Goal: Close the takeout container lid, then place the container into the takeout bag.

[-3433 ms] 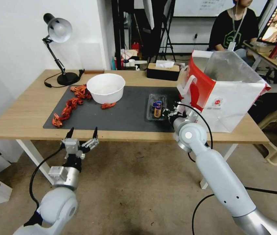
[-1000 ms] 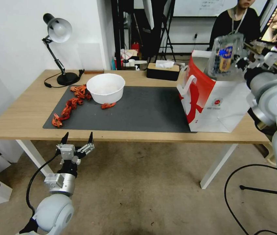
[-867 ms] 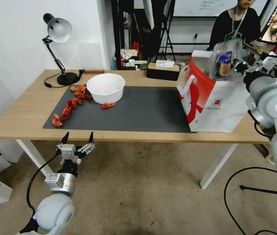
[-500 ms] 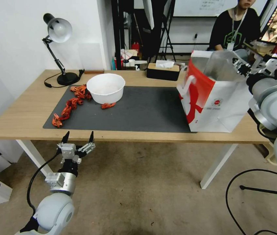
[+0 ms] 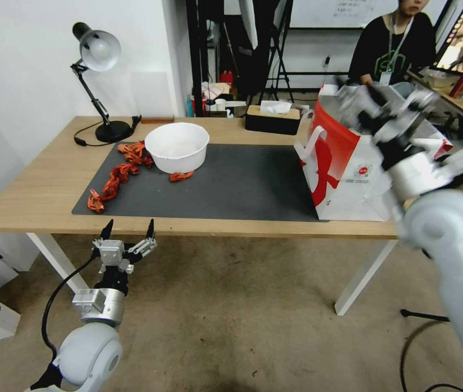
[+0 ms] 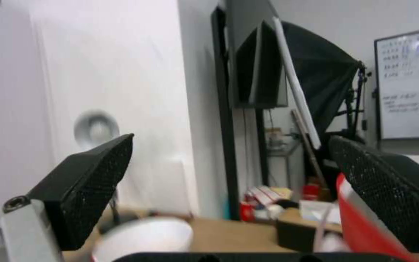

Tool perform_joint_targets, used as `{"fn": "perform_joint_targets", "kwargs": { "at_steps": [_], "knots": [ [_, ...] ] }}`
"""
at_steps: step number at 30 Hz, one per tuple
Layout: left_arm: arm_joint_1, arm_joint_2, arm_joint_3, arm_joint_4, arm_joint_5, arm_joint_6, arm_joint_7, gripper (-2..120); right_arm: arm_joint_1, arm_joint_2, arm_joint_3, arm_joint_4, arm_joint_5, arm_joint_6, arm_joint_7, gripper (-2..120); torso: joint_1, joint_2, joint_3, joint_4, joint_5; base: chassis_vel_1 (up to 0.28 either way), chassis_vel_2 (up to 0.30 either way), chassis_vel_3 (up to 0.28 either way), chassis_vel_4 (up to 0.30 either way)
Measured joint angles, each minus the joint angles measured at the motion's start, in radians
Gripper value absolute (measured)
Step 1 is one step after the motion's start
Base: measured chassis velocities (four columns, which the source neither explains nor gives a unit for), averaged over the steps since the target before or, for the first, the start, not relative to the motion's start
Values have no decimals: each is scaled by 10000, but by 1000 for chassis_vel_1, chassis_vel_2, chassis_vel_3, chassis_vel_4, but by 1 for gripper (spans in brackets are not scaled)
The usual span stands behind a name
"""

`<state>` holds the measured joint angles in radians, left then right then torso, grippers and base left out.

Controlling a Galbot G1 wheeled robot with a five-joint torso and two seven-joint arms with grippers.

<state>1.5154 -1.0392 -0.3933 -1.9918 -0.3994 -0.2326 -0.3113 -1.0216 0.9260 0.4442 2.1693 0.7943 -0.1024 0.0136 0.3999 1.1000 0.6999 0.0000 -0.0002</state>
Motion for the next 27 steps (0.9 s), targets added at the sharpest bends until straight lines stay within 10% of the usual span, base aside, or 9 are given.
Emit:
{"fn": "perform_joint_targets", "kwargs": {
  "at_steps": [11,27],
  "knots": [
    [1,-116,24,0,18,-6,-4,100,-3291,1024,-867,491,-5496,469,1807,100,-1,0,0,-2,2,0,0,0,0],
    [-6,-245,90,113,41,-17,1,100,-5246,2205,-1234,-174,-6867,1931,3479,100,-2,0,0,0,2,0,0,0,0]
  ]
}}
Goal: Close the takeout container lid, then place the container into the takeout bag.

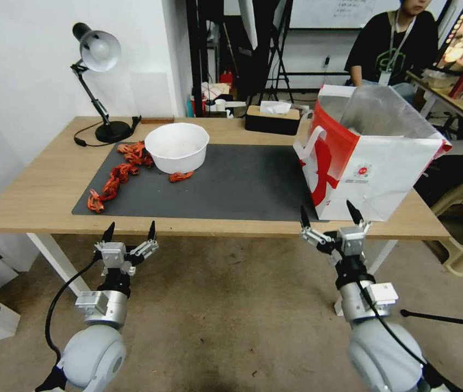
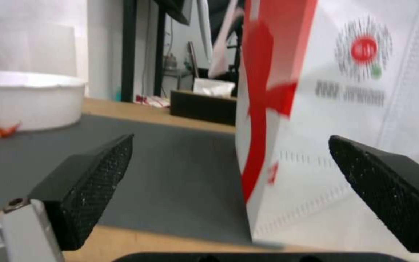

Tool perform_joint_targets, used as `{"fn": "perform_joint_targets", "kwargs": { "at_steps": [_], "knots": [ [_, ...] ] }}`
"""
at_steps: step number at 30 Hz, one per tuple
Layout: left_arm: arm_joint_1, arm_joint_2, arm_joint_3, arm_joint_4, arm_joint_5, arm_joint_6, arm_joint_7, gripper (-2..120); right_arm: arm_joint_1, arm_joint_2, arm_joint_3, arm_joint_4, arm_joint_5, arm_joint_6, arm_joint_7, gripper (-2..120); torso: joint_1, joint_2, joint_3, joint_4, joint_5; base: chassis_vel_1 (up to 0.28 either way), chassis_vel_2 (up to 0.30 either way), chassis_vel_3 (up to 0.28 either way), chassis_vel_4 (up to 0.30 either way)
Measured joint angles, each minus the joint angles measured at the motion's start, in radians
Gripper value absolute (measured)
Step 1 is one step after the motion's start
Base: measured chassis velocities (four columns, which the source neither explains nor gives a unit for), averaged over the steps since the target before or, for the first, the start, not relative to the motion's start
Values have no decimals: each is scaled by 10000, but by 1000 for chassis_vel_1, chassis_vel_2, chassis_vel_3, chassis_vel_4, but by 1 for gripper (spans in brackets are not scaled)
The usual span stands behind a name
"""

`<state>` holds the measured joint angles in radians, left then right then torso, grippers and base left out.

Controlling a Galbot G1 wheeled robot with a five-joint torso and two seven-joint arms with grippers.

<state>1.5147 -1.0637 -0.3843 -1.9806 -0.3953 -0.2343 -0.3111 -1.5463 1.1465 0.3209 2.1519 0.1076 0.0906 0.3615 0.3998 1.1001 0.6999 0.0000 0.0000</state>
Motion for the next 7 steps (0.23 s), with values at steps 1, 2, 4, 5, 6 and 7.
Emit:
{"fn": "perform_joint_targets", "kwargs": {
  "at_steps": [1,2,4,5,6,7],
  "knots": [
    [0,0,0,0,0,0,0,100,0,0,0,0,0,0,0,100,0,0,0,0,0,0,0,0,0],
    [0,-2,4,2,0,0,0,100,-68,92,-32,-84,-60,76,51,100,0,0,0,0,0,0,0,0,0],
    [12,-1,12,6,1,0,0,100,-181,263,-107,-246,-180,199,131,100,1,0,0,0,0,0,0,0,0],
    [12,-1,12,6,1,0,0,100,-181,263,-107,-246,-180,199,131,100,1,0,0,0,0,0,0,0,0],
    [16,2,15,11,0,0,1,100,-211,319,-131,-294,-222,232,143,100,2,0,0,0,0,0,0,0,0],
    [17,6,18,18,1,0,2,100,-232,368,-158,-338,-248,260,158,100,2,0,0,0,0,0,0,0,0]
  ]
}}
